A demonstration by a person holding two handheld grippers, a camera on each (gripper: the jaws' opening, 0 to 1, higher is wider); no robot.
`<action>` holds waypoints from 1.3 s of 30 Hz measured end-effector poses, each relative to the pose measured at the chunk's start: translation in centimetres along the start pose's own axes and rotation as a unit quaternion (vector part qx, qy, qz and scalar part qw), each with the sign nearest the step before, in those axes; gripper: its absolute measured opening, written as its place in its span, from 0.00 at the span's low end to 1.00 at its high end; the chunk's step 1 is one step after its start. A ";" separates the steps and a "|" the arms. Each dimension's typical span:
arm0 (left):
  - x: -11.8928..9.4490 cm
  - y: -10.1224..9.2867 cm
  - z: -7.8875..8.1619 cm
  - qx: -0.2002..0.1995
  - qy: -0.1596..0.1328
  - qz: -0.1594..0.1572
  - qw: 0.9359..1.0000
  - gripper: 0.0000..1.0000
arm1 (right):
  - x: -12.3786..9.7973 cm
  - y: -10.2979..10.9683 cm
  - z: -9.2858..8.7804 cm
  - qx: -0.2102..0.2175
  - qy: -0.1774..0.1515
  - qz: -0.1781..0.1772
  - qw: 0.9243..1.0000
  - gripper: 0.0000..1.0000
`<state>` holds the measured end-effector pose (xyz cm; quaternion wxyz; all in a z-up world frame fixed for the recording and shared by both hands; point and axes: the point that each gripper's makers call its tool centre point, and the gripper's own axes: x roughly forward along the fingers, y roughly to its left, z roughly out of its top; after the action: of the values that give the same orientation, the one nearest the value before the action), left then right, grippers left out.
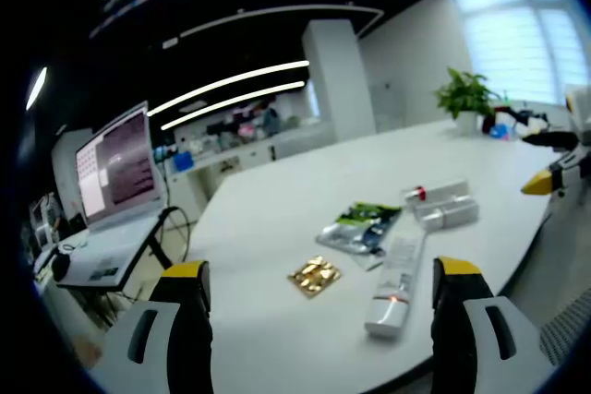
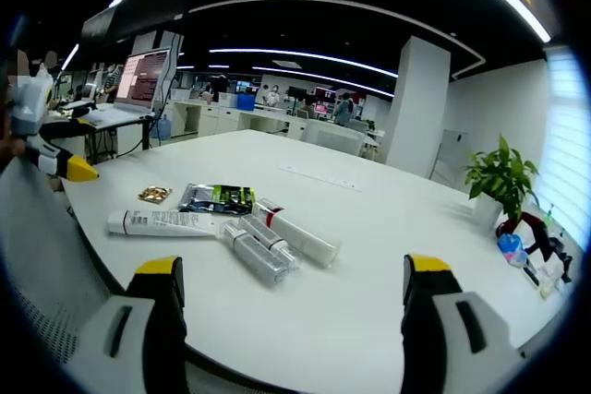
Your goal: Arrange the skincare products in the storage area until every visible bottle or jar stands upright without overlapping.
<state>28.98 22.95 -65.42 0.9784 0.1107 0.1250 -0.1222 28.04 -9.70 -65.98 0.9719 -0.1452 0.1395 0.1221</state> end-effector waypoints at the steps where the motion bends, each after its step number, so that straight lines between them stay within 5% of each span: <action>1: 0.0 0.0 0.0 0.000 0.000 0.000 1.000 0.97 | 0.0 0.0 0.0 0.000 0.001 0.000 1.000 0.99; 39: 0.2 -0.4 -0.1 0.006 0.002 -0.009 1.000 0.97 | 0.0 0.1 0.0 0.002 0.001 0.004 1.000 0.97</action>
<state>28.99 22.60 -65.66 0.9762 0.1159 0.1275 -0.1315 28.03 -9.57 -66.02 0.9715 -0.1430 0.1409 0.1260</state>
